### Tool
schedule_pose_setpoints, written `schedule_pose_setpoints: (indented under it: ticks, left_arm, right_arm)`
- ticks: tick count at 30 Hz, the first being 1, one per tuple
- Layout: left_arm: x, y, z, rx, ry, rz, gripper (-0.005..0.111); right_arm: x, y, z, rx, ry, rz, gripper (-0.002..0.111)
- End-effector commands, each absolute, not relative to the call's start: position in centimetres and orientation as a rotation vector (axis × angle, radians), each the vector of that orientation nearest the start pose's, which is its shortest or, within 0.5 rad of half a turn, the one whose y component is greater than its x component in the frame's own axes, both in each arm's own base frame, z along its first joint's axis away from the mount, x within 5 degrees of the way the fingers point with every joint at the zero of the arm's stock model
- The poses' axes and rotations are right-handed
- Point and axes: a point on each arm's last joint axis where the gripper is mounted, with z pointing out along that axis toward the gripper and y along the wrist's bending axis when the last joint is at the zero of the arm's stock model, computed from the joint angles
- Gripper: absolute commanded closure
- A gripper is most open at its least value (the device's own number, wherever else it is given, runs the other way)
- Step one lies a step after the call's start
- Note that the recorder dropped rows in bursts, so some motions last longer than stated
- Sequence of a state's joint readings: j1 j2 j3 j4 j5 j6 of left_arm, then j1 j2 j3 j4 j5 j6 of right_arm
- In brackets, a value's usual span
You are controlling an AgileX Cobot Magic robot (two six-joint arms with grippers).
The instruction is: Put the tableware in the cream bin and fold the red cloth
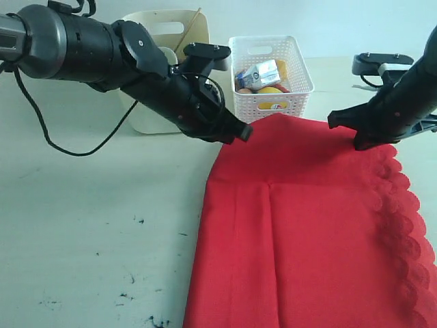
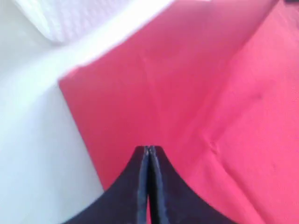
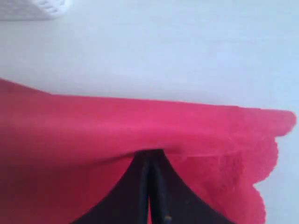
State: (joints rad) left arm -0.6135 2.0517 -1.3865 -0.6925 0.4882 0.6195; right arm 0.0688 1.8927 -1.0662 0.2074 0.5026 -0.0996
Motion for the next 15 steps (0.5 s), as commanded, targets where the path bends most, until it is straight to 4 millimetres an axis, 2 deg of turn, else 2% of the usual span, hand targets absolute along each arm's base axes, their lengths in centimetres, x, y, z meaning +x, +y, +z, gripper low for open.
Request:
schedule_pose_setpoints:
  ticks: [1, 3, 6, 10, 15]
  left_arm:
    - [35.2, -27.2, 17.1, 0.805, 2.335, -0.549, 0.107]
    - [35.6, -27.2, 16.5, 0.787, 2.325, -0.526, 0.107]
    - [35.6, -27.4, 15.4, 0.83, 2.328, -0.507, 0.107]
    - [35.8, -28.0, 14.6, 0.885, 2.313, -0.491, 0.107]
    - [37.0, -29.1, 13.3, 0.884, 2.312, -0.496, 0.107]
  right_arm:
    - [36.9, 1.8, 10.2, 0.063, 2.854, 0.147, 0.108]
    - [37.1, 1.7, 8.6, 0.071, 2.891, 0.145, 0.108]
    - [37.4, 1.7, 8.0, 0.074, 2.909, 0.149, 0.108]
    - [37.4, 1.7, 8.7, 0.072, 2.899, 0.151, 0.108]
    - [37.2, 1.8, 10.4, 0.066, 2.89, 0.163, 0.108]
